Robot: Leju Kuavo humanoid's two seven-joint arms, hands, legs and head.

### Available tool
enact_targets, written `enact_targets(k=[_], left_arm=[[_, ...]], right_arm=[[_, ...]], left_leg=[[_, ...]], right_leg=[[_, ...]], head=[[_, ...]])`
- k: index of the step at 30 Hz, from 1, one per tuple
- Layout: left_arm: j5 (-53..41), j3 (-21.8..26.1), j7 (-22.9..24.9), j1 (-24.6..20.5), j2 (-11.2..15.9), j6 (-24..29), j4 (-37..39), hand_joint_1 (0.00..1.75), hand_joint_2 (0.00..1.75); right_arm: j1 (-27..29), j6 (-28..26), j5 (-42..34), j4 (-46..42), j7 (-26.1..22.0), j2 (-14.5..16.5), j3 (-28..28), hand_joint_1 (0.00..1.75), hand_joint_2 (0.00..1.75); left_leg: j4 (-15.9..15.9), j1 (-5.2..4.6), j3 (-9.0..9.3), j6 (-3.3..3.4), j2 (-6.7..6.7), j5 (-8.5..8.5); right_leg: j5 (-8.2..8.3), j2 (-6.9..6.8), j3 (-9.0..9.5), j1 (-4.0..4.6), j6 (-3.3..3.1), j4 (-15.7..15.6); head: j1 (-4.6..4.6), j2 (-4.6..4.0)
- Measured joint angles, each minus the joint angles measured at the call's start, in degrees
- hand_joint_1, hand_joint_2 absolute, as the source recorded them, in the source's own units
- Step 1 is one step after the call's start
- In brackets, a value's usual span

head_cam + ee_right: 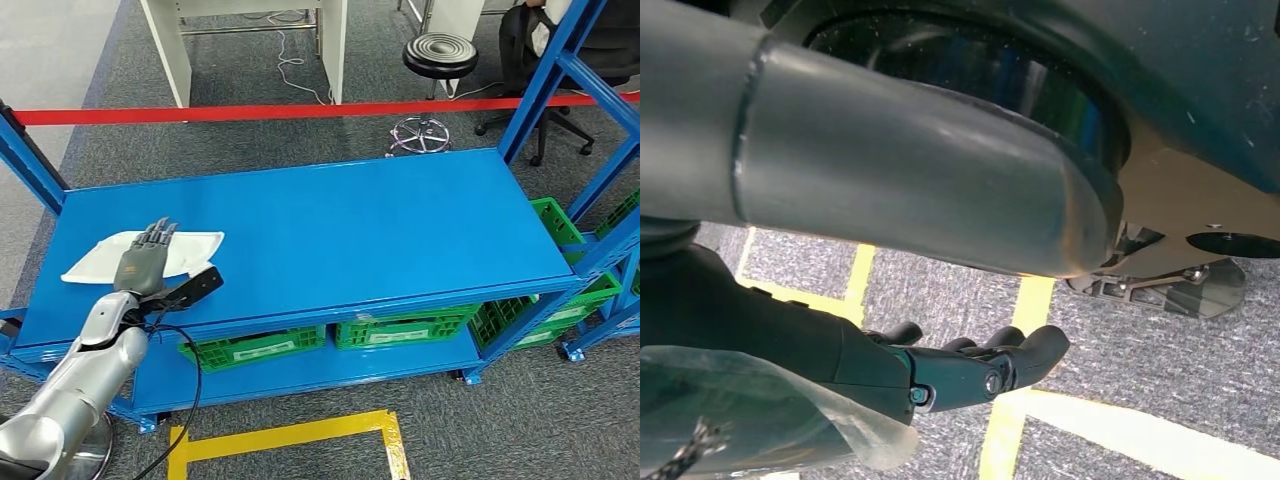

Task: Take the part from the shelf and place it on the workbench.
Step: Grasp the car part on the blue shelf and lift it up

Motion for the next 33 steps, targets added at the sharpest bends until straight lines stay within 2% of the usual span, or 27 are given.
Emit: enact_targets(k=[2,3,6,7,23,29,33], left_arm=[[-0.12,0.16,0.21,-0.04,0.0,-0.91,0.17,0.02,1.75],[-0.14,0.22,0.24,-0.07,0.0,-1.53,0.23,0.09,1.75],[-0.11,0.59,0.15,-0.13,-0.03,-3.38,0.39,1.38,1.75],[-0.2,0.7,0.13,-0.13,-0.04,-3.69,0.45,1.75,1.75],[-0.32,1.22,-1.34,0.4,-0.34,-4.56,1.52,1.75,1.75],[2.37,2.01,-6.42,-0.6,-0.28,-6.6,1.5,1.75,1.75],[6.06,3.6,-10.4,-0.57,-0.33,-5.75,1.34,1.75,1.75]], right_arm=[[0.01,0.06,-0.01,0.0,-0.07,-0.01,0.0,0.0,0.0],[0.01,0.09,-0.01,0.0,-0.11,-0.01,0.0,0.0,0.0],[0.04,0.14,-0.01,0.0,-0.27,0.0,0.0,0.0,0.0],[0.05,0.14,-0.01,0.0,-0.34,-0.01,0.0,0.0,0.0],[0.14,-0.11,-0.05,0.0,-0.7,0.0,0.0,0.0,0.0],[0.14,0.03,-0.05,0.0,-1.08,0.0,-0.01,0.0,0.0],[0.15,0.05,-0.06,0.0,-1.17,0.0,0.0,0.0,0.0]], left_leg=[[0.0,0.0,0.01,0.0,0.0,0.0],[0.0,0.0,0.01,0.0,0.0,0.0],[0.0,0.0,0.02,0.0,0.0,0.0],[0.0,0.0,0.02,0.0,0.0,0.0],[0.0,0.0,0.02,-0.05,-0.01,0.05],[0.0,0.0,0.08,-0.04,-0.09,0.08],[0.0,0.0,0.1,-0.07,-0.14,0.13]], right_leg=[[0.0,0.0,0.01,0.0,0.0,0.0],[0.0,0.0,0.01,0.0,0.0,0.0],[0.0,-0.01,0.03,0.0,0.0,0.0],[0.0,-0.01,0.04,0.0,0.0,0.0],[0.01,-0.02,0.04,0.0,0.0,0.0],[0.01,-0.18,0.15,0.0,0.0,0.0],[0.02,-0.23,0.18,0.0,0.0,0.0]], head=[[0.0,0.0],[0.0,0.0],[0.0,0.0],[0.0,0.0],[-0.01,0.0],[-0.01,0.0],[-0.01,0.0]])
